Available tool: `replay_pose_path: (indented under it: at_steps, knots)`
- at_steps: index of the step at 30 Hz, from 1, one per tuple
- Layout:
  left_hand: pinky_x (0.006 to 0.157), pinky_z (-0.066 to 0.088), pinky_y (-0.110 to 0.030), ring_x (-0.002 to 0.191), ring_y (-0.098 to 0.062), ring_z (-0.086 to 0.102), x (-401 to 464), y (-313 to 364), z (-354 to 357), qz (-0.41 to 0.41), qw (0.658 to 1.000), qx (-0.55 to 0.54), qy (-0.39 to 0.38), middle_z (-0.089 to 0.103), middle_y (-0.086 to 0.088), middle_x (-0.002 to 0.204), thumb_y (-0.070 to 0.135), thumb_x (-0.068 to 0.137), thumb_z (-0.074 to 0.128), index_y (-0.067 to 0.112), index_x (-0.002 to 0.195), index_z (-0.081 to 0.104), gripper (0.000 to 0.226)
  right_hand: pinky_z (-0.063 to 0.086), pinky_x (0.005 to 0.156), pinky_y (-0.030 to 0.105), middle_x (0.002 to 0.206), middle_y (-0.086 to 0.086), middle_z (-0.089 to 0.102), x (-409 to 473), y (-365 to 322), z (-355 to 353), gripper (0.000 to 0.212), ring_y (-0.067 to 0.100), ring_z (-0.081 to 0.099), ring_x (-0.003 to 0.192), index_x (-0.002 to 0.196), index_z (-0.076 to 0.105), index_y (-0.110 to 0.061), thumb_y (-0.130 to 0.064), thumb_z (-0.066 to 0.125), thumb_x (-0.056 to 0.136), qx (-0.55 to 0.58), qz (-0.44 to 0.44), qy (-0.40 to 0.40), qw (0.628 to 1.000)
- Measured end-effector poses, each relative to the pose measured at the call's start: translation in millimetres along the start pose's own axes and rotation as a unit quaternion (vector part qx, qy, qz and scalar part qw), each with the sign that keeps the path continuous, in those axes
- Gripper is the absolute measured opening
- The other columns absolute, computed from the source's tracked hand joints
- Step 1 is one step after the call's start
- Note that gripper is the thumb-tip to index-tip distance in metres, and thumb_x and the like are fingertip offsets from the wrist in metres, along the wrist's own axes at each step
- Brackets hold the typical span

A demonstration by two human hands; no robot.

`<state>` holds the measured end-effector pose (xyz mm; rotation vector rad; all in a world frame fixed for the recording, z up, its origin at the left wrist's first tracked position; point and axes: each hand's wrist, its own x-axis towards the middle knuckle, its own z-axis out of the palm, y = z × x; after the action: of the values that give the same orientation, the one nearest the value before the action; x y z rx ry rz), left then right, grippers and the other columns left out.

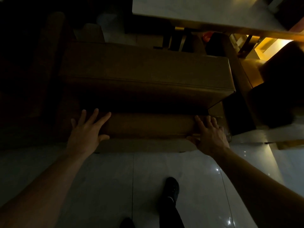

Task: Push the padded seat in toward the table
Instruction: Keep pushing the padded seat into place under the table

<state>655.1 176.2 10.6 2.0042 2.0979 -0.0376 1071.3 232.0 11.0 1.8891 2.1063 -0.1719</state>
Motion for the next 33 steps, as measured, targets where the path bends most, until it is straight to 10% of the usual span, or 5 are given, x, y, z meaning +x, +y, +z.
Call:
replay_pose_path:
  at_steps: [8, 33]
  knots:
    - [0.114, 0.002, -0.066, 0.145, -0.048, -0.006, 7.6, 13.9, -0.1, -0.019, 1.000, 0.005, -0.023, -0.001, -0.007, 0.164, 0.066, 0.079, 0.063, 0.050, 0.150, 0.000, 0.097, 0.007, 0.118, 0.069, 0.166, 0.010, -0.008, 14.9, -11.6, -14.3, 0.111, 0.038, -0.008, 0.152, 0.152, -0.014, -0.046, -0.066, 0.067, 0.078, 0.045, -0.092, -0.043, 0.994]
    - [0.112, 0.012, -0.070, 0.141, -0.056, 0.006, 46.8, 4.1, -0.8, 0.016, 0.999, 0.022, 0.025, 0.013, -0.013, 0.162, 0.057, 0.085, 0.059, 0.041, 0.153, 0.015, 0.082, 0.002, 0.113, 0.075, 0.165, 0.020, -0.003, 53.9, -35.4, -4.1, 0.093, 0.046, -0.008, 0.149, 0.155, -0.001, -0.045, -0.068, 0.055, 0.085, 0.085, -0.059, 0.033, 0.994]
